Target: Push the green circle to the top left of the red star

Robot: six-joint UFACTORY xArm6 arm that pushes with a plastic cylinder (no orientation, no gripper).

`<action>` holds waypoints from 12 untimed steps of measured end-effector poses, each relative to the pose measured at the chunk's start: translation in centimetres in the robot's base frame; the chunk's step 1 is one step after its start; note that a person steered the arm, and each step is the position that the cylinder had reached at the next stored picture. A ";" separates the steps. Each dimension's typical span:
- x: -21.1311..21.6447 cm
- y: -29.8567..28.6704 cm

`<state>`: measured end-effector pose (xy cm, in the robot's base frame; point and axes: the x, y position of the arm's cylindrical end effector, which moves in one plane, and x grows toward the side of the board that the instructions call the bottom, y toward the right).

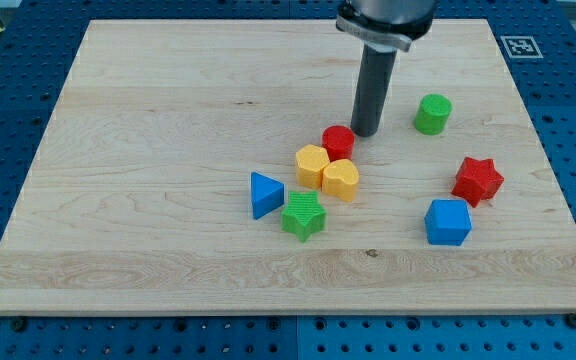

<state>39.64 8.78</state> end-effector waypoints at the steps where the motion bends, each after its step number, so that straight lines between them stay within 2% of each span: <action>1: -4.6 0.2; 2: -6.0 2.4; 4: -4.1 6.5; 9: 10.8 7.1; 10: 11.7 7.1; 11: 9.6 6.3; 12: 5.2 6.2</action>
<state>44.81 15.00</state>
